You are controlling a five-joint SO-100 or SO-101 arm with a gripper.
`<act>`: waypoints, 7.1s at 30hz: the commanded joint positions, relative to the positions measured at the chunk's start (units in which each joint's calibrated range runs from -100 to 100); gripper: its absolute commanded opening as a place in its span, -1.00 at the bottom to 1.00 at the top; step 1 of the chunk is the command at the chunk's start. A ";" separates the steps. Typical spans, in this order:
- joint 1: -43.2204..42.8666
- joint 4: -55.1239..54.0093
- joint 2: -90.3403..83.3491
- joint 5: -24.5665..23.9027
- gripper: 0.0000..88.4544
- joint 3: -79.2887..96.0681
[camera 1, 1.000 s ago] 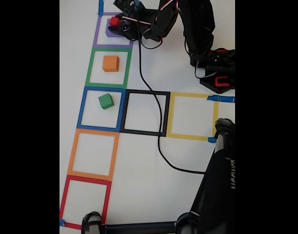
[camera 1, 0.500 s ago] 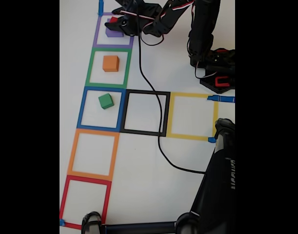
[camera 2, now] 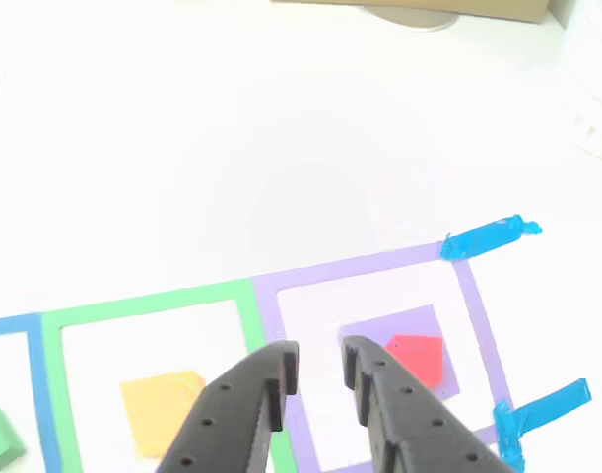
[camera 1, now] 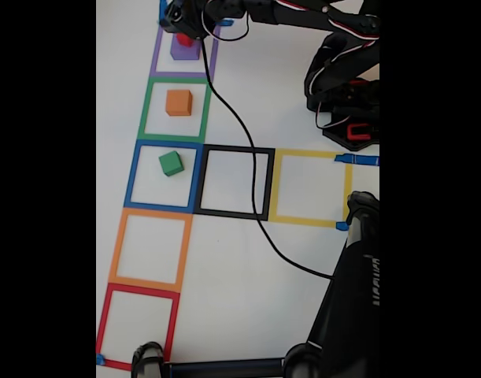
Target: Tower of hanoi
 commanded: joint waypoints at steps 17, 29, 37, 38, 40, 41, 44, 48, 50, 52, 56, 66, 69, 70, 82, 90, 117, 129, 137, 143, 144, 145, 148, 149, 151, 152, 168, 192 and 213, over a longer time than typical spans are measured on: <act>-28.93 58.44 -5.39 0.36 -1.00 -54.28; -30.66 51.24 -8.94 0.36 -0.83 -34.18; -34.40 25.33 -13.79 0.36 -0.40 -9.55; -34.88 21.12 -14.27 0.36 -0.39 -6.28; -35.84 12.78 -15.08 0.36 -0.36 0.18; -36.32 8.57 -15.32 0.36 -0.35 3.00; -37.75 -4.15 -15.81 0.36 -0.28 12.00; -39.58 -16.13 -15.48 0.36 -0.23 20.18; -40.15 -19.21 -14.92 0.36 -0.24 22.54; -40.44 -27.31 -14.27 0.36 -0.24 27.82; -39.77 -49.17 -9.91 0.36 -0.24 40.36; -37.08 -82.20 9.55 0.36 -0.25 53.18; -35.64 -87.47 16.09 0.36 -0.25 53.18; -35.36 -89.33 18.19 0.36 -0.25 53.09; -37.27 -105.77 42.57 0.36 -0.12 43.00; -37.75 -110.14 53.39 0.36 -0.11 33.72; -40.44 -118.40 71.80 0.36 -0.12 23.27; -41.30 -114.11 71.88 0.36 -0.12 22.82; -42.45 -113.46 71.56 0.36 -0.12 23.09; -43.03 -113.22 71.56 0.36 -0.16 23.09; -43.03 -113.14 71.56 0.36 -0.19 23.18; -43.03 -113.05 71.56 0.36 -0.22 23.18; -43.12 -113.05 71.48 0.36 -0.32 23.09; -43.22 -113.05 71.48 0.36 -0.34 23.00; -43.22 -113.14 71.48 0.36 -0.36 23.00; -43.22 -113.05 71.48 0.36 -0.39 23.00; -44.18 -113.14 71.72 0.36 -0.74 23.36; -41.01 -79.94 35.38 0.36 -0.81 28.00; -23.66 18.85 -7.01 0.36 -0.84 -12.18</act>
